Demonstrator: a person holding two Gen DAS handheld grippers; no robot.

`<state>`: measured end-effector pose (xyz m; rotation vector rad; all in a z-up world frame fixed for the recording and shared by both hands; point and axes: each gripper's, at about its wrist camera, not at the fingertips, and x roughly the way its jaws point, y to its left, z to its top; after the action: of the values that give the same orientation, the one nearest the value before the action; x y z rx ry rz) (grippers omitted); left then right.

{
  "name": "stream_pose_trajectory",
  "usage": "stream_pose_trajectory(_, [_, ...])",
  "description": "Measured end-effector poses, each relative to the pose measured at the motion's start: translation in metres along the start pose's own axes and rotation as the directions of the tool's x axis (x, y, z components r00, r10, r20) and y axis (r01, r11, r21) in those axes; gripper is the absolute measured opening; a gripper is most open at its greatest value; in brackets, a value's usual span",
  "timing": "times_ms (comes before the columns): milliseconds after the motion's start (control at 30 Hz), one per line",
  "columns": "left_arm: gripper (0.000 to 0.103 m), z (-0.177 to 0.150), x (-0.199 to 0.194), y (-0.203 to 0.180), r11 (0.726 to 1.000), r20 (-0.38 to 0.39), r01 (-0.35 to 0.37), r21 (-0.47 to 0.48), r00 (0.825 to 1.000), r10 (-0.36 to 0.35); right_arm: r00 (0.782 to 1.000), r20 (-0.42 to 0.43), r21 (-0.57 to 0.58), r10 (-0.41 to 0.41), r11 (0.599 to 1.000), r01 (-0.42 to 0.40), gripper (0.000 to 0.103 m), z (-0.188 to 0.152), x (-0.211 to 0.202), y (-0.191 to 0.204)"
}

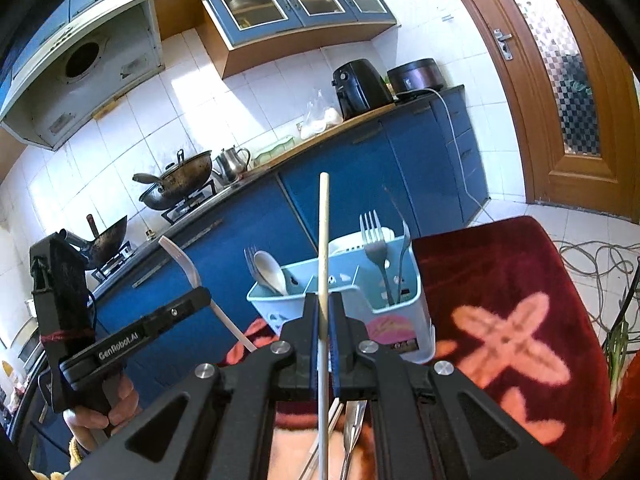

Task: Organize utensils
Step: 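Lift the white fork toward the blue holder with the left tool while the right tool carries the chopstick there, then lower the fork into the holder and open the left tool while the right tool drops the chopstick in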

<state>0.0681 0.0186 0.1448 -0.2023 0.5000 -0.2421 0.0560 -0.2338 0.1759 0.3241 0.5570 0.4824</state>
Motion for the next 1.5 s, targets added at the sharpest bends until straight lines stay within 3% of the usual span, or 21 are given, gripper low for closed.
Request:
stream_pose_trajectory(400, [0.01, 0.044, 0.018, 0.001, 0.998, 0.091, -0.056, 0.022, 0.994, 0.054, 1.0, 0.023, -0.026, -0.02, 0.999, 0.02, 0.006, 0.004, 0.013, -0.009])
stream_pose_trajectory(800, [0.01, 0.063, 0.031, 0.007, 0.997, 0.116, -0.07, 0.024, 0.991, 0.067, 0.999, 0.042, -0.023, -0.026, 0.999, 0.027, 0.006, 0.014, 0.023, -0.018])
stream_pose_trajectory(1100, [0.01, 0.049, 0.048, 0.009, 0.997, 0.078, -0.078, 0.024, 0.994, 0.076, 0.988, 0.133, -0.055, -0.075, 0.995, 0.083, 0.006, 0.033, 0.037, -0.013])
stream_pose_trajectory(1500, [0.01, 0.024, 0.072, 0.018, 0.996, 0.034, -0.07, 0.052, 0.997, 0.069, 0.945, 0.27, -0.07, -0.183, 0.975, 0.209, 0.007, 0.05, 0.094, -0.02])
